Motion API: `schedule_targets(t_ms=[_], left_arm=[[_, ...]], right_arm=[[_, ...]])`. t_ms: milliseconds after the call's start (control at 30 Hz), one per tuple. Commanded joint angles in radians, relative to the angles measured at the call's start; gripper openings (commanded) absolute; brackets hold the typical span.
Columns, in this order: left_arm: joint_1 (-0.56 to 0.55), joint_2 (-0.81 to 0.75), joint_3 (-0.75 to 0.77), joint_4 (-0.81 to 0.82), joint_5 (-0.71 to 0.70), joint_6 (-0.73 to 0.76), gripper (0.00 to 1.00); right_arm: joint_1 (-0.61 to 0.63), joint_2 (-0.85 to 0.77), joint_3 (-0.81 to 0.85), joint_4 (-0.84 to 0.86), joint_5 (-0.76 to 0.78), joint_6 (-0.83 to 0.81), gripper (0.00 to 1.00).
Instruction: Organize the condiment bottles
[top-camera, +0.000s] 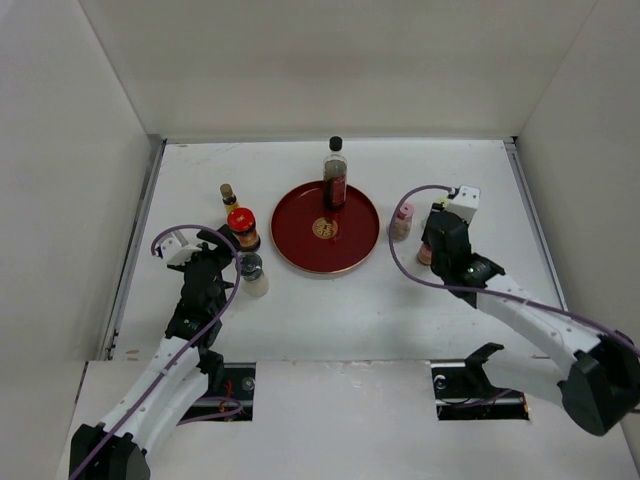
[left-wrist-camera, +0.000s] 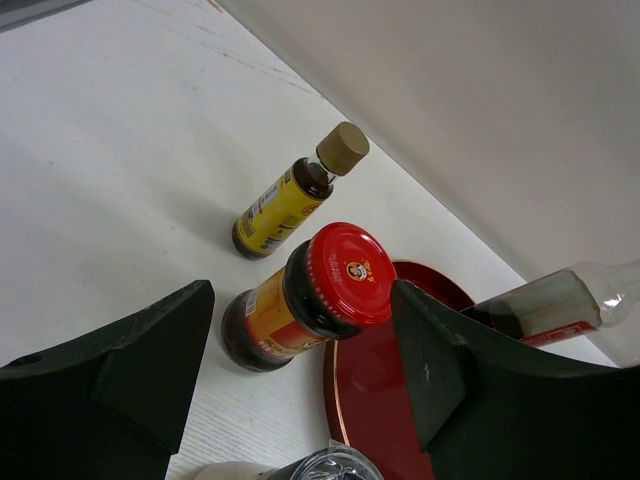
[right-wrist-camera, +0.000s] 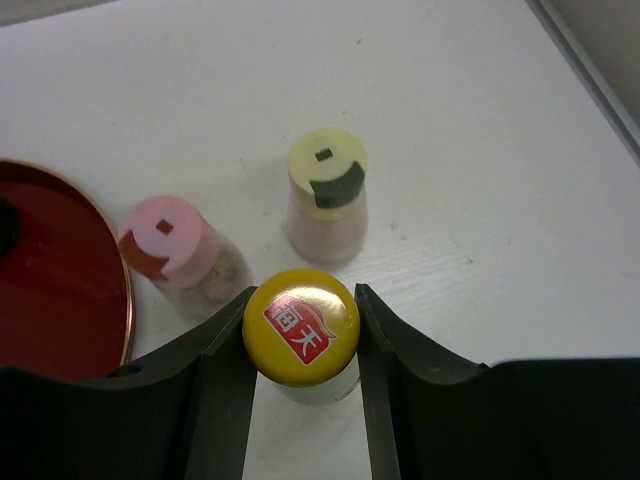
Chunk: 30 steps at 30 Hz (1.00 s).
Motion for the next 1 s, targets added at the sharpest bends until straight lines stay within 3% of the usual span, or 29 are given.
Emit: schedule_targets(t_ms=[0,233,500,767,967], left_arm=[[-0.008,-0.006,-0.008,0.056,0.013,-0.001,0.7],[-0.009,-0.005,-0.01,0.06,0.012,-0.001,0.7],[-0.006,-0.012,-0.013,0.059,0.01,-0.001,0.7],[0.0,-0.003,-0.014,0.06,0.013,-0.001,0.7],[0.002,0.012,-0.017,0.072,0.013,-0.002,0.7]], right_arm=[[0.064,-0.171,0.018,-0.019,0.101,-0.003,0.25],[0.185,-0.198,0.13,-0.104,0.038,0.017,0.25],[0.216,0.075,0.322,0.125,-0.142,-0.009,0.26],[0.139,0.374,0.509,0.278,-0.232,-0.081,0.27],[0.096,0.497,0.566,0.347,-0.287,-0.098,0.27]])
